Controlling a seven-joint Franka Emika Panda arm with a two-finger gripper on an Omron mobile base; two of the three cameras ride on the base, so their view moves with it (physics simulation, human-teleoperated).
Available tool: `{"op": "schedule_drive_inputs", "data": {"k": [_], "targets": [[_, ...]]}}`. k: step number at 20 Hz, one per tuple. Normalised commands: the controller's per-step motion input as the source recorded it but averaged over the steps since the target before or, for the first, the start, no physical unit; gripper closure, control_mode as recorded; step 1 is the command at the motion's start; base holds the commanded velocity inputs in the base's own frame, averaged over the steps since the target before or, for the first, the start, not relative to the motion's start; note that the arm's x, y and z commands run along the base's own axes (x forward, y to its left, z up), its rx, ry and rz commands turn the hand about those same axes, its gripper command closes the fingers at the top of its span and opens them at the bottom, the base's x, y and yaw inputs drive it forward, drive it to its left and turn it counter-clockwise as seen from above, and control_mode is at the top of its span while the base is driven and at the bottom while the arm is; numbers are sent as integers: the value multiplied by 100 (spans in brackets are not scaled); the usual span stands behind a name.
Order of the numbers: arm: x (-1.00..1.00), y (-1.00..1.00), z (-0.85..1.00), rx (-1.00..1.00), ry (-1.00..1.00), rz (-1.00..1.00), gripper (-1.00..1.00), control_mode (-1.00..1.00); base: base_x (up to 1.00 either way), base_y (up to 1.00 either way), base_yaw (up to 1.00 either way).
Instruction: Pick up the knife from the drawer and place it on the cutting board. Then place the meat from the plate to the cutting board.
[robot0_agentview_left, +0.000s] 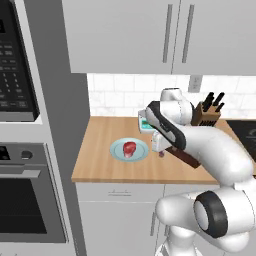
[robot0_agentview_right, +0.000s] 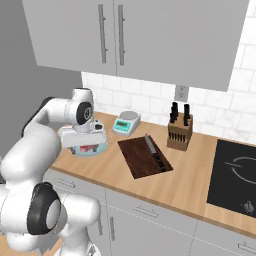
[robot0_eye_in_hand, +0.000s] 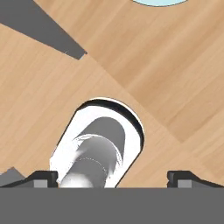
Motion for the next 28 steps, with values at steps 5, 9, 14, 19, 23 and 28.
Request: {"op": "schedule_drive_inputs", "data": {"k": [5,9,14,19,23,28], "targets": [[52,92,-9,-1,1,-28,-100,-100,0,0,0],[77,56,-6,-4,0,-32,-100,-100,0,0,0],[78,4,-35,-2,0,-28,-100,-100,0,0,0],[55,0,-48,0,0,-21,-100,-100,0,0,0],[28,0,-40,0,0,-17,-100,-100,0,0,0],[8,3,-32,0,-3,-12,-100,-100,0,0,0]]}}
